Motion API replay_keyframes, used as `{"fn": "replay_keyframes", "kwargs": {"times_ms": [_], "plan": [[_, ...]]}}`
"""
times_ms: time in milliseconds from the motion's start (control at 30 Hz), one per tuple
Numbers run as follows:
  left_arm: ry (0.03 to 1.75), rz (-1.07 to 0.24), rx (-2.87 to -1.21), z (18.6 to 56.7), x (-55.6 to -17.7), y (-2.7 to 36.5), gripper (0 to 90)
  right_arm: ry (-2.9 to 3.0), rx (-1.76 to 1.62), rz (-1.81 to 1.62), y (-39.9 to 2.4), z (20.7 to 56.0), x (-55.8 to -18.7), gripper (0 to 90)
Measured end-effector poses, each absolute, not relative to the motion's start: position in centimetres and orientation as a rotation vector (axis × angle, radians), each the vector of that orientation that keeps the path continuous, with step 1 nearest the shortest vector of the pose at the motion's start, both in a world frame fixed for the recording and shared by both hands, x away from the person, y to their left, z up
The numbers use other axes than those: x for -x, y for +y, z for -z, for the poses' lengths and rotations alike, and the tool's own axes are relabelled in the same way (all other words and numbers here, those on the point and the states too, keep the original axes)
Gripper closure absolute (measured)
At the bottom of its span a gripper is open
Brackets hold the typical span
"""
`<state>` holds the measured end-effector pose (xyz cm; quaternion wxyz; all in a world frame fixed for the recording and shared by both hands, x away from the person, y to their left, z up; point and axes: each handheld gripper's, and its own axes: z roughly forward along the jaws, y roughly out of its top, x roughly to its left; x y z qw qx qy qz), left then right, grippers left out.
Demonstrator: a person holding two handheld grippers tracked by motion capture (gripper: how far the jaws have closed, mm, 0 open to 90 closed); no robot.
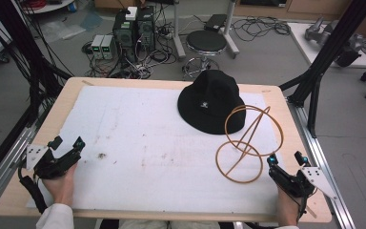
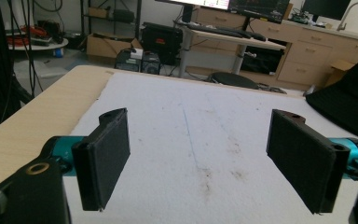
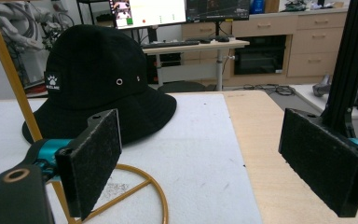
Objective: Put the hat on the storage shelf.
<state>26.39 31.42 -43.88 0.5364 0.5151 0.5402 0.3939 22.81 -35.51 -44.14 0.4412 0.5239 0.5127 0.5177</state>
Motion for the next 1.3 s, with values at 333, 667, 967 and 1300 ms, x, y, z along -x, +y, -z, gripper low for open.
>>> {"fn": "replay_keyframes", "kwargs": {"times_ms": [333, 667, 967, 1300], "plan": [[1.3, -0.932, -1.207, 43.9, -26.3, 31.8, 21.5, 1.273, -1.303, -1.291, -35.4, 44.1, -22.9, 12.3], [1.302, -0.937, -1.199, 43.9, -26.3, 31.8, 21.2, 1.27, -1.307, -1.289, -35.6, 44.2, -22.7, 12.3], [1.265, -0.94, -1.187, 42.2, -25.9, 31.9, 23.4, 1.285, -1.311, -1.286, -35.5, 44.2, -22.8, 12.3], [1.134, -0.893, -1.32, 37.9, -26.9, 30.1, 26.8, 1.29, -1.306, -1.29, -35.3, 44.2, -22.8, 12.3]]}}
